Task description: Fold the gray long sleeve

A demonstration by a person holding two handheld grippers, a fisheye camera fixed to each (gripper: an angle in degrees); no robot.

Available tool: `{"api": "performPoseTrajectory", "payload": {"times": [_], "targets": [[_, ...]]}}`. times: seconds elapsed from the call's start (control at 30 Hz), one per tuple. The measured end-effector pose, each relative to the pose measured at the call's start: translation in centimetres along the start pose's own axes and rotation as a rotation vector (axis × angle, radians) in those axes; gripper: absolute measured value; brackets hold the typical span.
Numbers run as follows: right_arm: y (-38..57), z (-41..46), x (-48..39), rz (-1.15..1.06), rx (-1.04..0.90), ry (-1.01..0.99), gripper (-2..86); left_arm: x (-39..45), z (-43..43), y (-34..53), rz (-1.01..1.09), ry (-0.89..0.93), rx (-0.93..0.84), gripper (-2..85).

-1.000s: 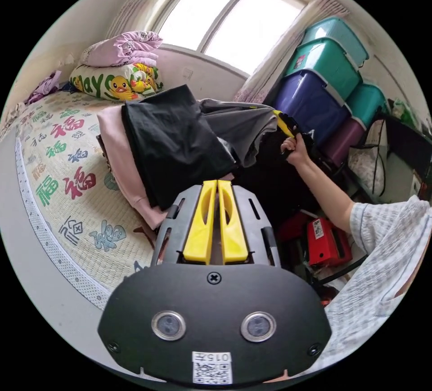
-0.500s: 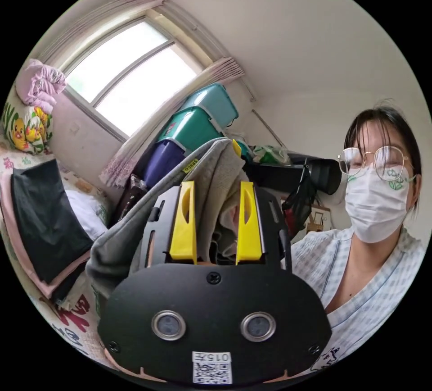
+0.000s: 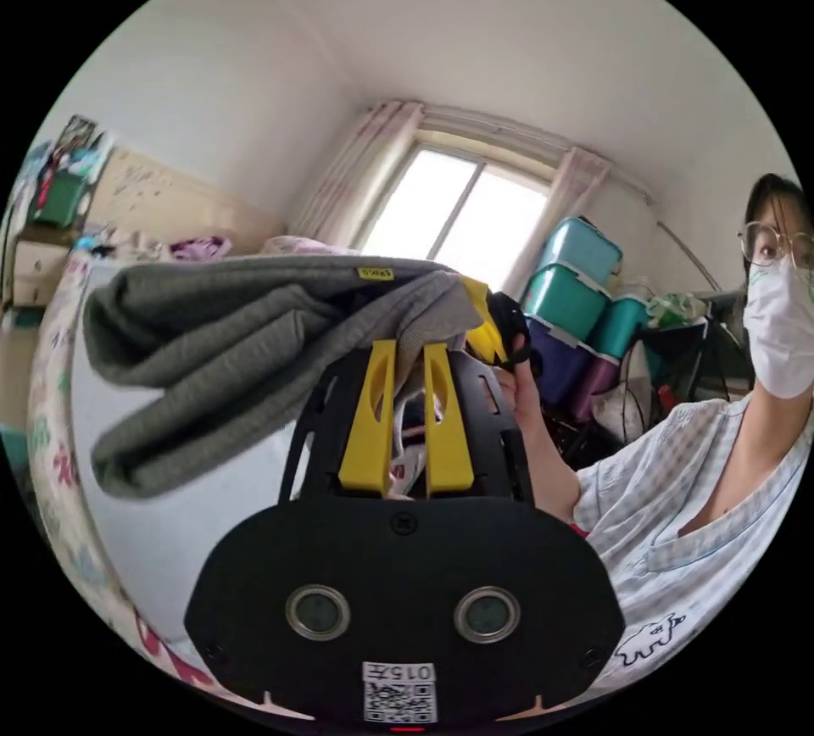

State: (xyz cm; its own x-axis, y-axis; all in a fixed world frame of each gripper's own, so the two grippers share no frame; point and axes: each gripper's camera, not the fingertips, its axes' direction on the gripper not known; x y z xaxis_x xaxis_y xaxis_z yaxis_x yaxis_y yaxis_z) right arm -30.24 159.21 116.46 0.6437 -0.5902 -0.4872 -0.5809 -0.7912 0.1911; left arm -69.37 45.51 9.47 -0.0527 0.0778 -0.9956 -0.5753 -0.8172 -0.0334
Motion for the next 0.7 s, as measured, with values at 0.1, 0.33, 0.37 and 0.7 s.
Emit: {"api": "performPoseTrajectory", "payload": {"times": [0.1, 0.33, 0.37, 0.7], "targets": [[8.2, 5.3, 7.9, 0.286, -0.133, -0.044, 2.7, -6.3, -5.5, 8.7, -0.288, -0.156, -0.016, 5.2], [24.6, 9.3, 18.5, 0.633, -0.318, -0.060, 1.5, -11.1, -16.3, 25.1, -0.731, -0.208, 0.094, 1.0], [25.3, 8.8, 18.9, 0.634, -0.315, -0.072, 1.4, -10.7, -17.3, 25.5, -0.725, -0.245, 0.085, 0.5], [26.6, 1.8, 21.5, 0.503, -0.318, 0.037, 1.0, -10.9, -20.6, 28.2, -0.761, -0.171, 0.146, 8.9]]}}
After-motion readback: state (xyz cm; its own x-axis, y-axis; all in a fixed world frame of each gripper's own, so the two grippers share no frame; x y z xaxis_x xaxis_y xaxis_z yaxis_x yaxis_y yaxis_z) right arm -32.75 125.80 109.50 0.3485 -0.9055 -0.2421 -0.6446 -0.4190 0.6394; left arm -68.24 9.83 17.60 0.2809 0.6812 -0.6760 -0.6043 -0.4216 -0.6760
